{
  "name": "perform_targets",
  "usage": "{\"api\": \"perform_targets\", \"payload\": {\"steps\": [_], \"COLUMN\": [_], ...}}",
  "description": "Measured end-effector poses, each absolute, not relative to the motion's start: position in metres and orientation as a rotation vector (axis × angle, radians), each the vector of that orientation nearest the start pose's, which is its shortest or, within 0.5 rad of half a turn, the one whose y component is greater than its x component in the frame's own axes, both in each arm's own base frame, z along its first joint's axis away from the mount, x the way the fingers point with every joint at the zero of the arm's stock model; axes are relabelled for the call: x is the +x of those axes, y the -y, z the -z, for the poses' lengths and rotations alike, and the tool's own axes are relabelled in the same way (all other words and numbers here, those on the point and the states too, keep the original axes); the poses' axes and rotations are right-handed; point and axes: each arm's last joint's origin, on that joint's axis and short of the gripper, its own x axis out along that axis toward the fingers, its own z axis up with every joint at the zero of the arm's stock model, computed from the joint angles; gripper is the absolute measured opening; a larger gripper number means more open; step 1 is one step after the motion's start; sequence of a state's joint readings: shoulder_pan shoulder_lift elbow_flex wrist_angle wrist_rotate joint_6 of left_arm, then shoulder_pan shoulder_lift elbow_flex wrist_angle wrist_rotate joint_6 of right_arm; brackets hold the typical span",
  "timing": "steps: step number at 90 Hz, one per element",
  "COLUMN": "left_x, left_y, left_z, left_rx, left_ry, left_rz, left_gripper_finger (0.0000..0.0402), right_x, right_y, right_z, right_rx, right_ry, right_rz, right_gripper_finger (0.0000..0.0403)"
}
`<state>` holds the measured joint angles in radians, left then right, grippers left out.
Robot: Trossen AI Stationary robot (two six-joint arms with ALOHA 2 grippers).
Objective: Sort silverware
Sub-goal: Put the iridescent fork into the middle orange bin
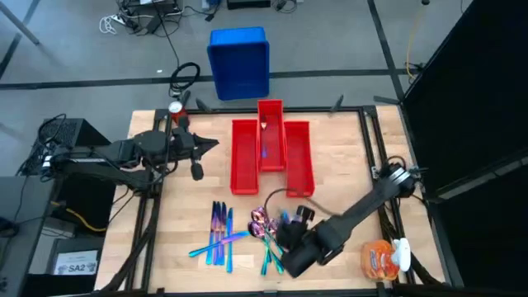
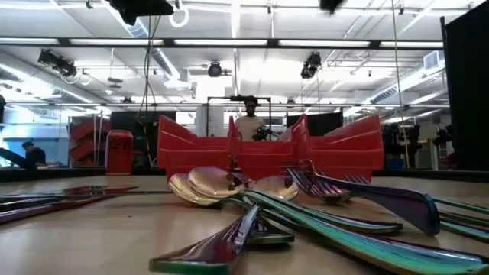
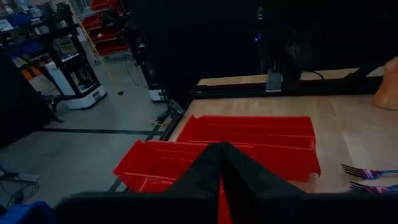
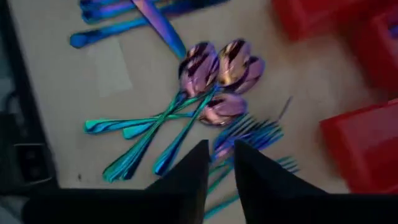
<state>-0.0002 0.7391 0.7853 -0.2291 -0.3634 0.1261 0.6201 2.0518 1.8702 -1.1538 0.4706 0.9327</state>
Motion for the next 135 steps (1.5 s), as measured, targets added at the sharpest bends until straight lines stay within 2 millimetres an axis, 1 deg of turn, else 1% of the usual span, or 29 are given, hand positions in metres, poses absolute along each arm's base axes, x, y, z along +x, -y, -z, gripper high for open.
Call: {"api": "perform_targets", "payload": {"steps": [8,14,25,42,58,73,89,112,121,135], "left_x": [0.16,0.16,0.16,0.16,0.16,0.16,0.16,0.16,0.16,0.16], "left_y": [-0.01,-0.01,-0.01,-0.01,-0.01,-0.01,-0.01,-0.01,-0.01,-0.01], "left_z": [-0.335,-0.335,-0.335,-0.335,-0.335,-0.335,-0.335,-0.335,-0.335,-0.335], "left_rx": [0.158,0.158,0.158,0.158,0.158,0.158,0.158,0.158,0.158,0.158], "left_ry": [-0.204,-0.204,-0.204,-0.204,-0.204,-0.204,-0.204,-0.204,-0.204,-0.204], "left_rz": [-0.35,-0.35,-0.35,-0.35,-0.35,-0.35,-0.35,-0.35,-0.35,-0.35], "left_gripper_finger": [0.0,0.0,0.0,0.0,0.0,0.0,0.0,0.0,0.0,0.0], "right_x": [0.354,0.36,0.37,0.378,0.383,0.38,0.374,0.37,0.368,0.366], "right_y": [-0.234,-0.232,-0.226,-0.216,-0.206,-0.201,-0.199,-0.197,-0.196,-0.197], "right_z": [-0.238,-0.224,-0.205,-0.194,-0.193,-0.184,-0.16,-0.147,-0.143,-0.145], "right_rx": [0.134,0.151,0.182,0.216,0.23,0.223,0.265,0.278,0.301,0.31], "right_ry": [-1.095,-1.135,-1.204,-1.227,-1.228,-1.257,-1.298,-1.309,-1.311,-1.313], "right_rz": [0.431,0.454,0.475,0.525,0.543,0.564,0.575,0.574,0.582,0.604], "right_gripper_finger": [0.0108,0.0132,0.017,0.0209,0.0215,0.02,0.0175,0.0135,0.0102,0.0019]}}
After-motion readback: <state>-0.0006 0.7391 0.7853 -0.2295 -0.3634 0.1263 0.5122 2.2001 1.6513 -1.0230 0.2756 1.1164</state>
